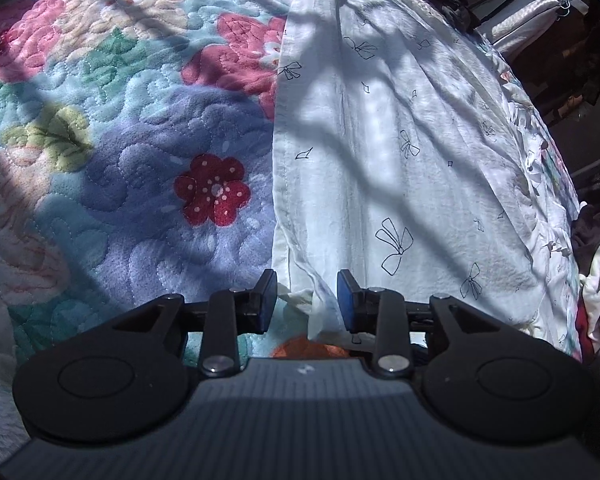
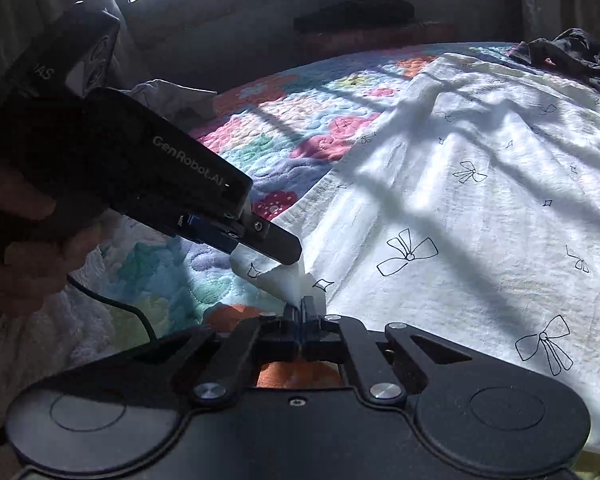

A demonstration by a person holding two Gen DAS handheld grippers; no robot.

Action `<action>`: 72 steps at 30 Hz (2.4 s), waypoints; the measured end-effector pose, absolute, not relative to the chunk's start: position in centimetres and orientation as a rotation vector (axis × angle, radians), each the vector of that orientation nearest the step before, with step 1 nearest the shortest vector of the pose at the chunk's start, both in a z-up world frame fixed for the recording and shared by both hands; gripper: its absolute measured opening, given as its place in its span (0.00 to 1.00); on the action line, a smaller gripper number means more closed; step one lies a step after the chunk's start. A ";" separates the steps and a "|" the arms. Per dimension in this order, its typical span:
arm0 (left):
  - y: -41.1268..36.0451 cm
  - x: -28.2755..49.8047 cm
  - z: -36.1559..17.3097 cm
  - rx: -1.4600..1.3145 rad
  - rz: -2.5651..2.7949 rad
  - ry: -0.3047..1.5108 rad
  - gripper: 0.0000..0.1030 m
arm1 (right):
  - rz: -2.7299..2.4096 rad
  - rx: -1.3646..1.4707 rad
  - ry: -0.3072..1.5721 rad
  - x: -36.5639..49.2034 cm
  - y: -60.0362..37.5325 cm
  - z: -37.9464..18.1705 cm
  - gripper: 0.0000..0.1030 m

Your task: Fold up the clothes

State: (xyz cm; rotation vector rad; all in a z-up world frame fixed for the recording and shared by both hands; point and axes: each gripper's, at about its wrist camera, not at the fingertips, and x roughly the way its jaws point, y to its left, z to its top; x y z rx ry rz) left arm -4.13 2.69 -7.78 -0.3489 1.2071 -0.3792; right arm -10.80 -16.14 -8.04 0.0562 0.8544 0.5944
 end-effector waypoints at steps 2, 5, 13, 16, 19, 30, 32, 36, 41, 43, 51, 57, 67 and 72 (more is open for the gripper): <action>2.3 -4.0 -8.2 -0.324 -0.379 1.228 0.31 | 0.611 0.048 0.888 -10.7 -16.3 -8.5 0.03; 2.0 -4.0 -8.4 -0.307 -0.380 1.240 0.33 | 0.615 0.081 0.913 -10.7 -16.2 -9.2 0.03; 2.0 -4.0 -8.4 -0.296 -0.373 1.239 0.38 | 0.652 0.072 0.944 -11.2 -15.5 -9.5 0.04; 1.8 -4.0 -8.2 -0.283 -0.326 1.244 0.40 | 0.626 0.061 0.937 -12.4 -16.1 -8.5 0.04; 1.1 -4.5 -6.4 -0.287 -0.326 1.192 0.40 | 0.543 -0.008 0.894 -14.3 -16.8 -7.0 0.13; -10.9 -7.5 -4.0 0.035 -0.794 1.122 0.53 | -0.138 0.258 0.748 -21.5 -35.1 -3.7 0.49; -12.4 -7.7 -4.6 0.088 -0.883 1.127 0.53 | -0.240 0.312 0.721 -24.1 -38.4 -4.1 0.53; -15.0 -8.9 -4.8 0.225 -0.970 1.071 0.55 | -0.403 0.461 0.681 -29.1 -44.0 -5.8 0.59; -18.3 -10.5 -5.1 0.396 -1.073 0.993 0.69 | -0.583 0.557 0.636 -32.3 -47.8 -7.9 0.60; -19.6 -11.1 -5.3 0.464 -1.113 0.959 0.69 | -0.563 0.610 0.632 -32.4 -48.9 -8.7 0.62; -20.7 -9.1 -7.4 0.451 -1.075 1.002 0.66 | -0.629 0.657 0.595 -31.0 -50.3 -11.3 0.68; -18.7 -7.4 -8.4 0.240 -0.932 1.152 0.04 | -0.680 0.517 0.508 -31.3 -50.3 -10.6 0.00; -17.7 -8.8 -8.6 0.259 -0.930 1.181 0.03 | -0.890 0.461 0.543 -34.1 -49.4 -11.4 0.00; -16.7 -8.6 -7.5 0.223 -0.933 1.186 0.03 | -0.877 0.605 0.473 -38.5 -50.2 -10.5 0.12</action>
